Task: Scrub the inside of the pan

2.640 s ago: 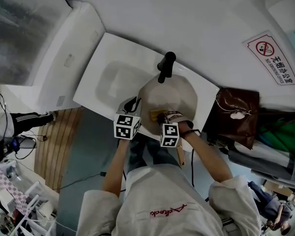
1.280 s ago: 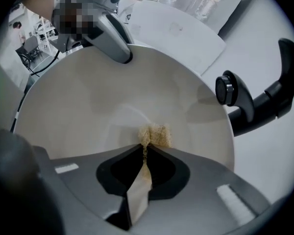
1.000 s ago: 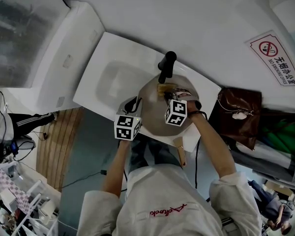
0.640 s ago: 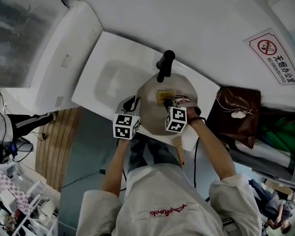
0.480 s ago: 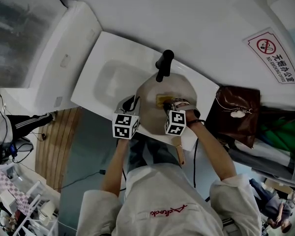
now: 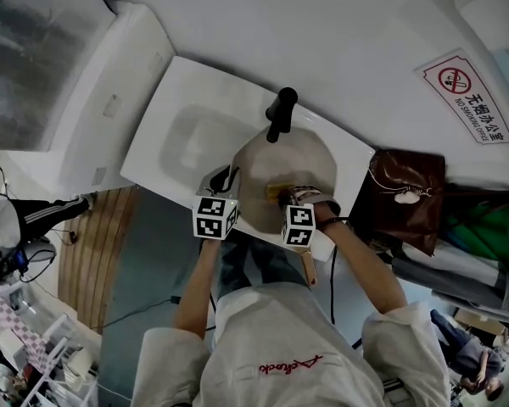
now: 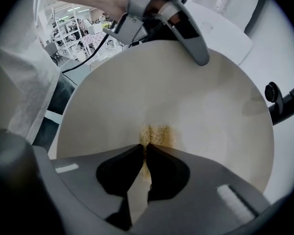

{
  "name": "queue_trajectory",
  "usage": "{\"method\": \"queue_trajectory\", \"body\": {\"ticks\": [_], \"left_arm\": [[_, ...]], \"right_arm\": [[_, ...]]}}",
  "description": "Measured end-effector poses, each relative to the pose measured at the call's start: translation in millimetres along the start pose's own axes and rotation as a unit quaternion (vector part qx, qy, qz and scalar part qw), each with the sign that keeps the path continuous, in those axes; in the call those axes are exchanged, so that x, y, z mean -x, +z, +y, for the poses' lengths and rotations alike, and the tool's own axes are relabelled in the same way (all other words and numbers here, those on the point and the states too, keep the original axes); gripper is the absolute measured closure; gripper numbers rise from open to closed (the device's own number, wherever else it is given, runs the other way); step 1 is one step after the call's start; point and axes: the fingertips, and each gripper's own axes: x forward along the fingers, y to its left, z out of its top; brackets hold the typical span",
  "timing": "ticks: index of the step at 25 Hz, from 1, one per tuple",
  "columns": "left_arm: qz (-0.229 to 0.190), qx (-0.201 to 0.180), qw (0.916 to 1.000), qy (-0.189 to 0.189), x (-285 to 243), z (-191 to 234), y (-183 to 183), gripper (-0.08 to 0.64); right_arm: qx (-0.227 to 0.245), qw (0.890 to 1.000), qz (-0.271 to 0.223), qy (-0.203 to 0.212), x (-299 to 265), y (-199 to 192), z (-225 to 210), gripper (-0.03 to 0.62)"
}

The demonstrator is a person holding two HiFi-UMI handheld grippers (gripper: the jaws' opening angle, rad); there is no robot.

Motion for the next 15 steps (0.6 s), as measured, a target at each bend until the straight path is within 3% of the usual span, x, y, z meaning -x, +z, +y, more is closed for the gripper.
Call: {"method": "queue_trajectory", "body": {"ticks": [8, 15], "left_arm": [[0.001, -0.001, 1.0000, 0.000, -1, 0, -1, 0.506], [0.003, -0.001, 1.0000, 0.000, -2, 0, -2, 0.506]], "right_arm": [[0.015, 0.999, 0.003, 0.047, 1, 1, 23, 0.560], [0.015, 0.999, -0.009, 0.029, 10, 2, 13, 0.560]]}}
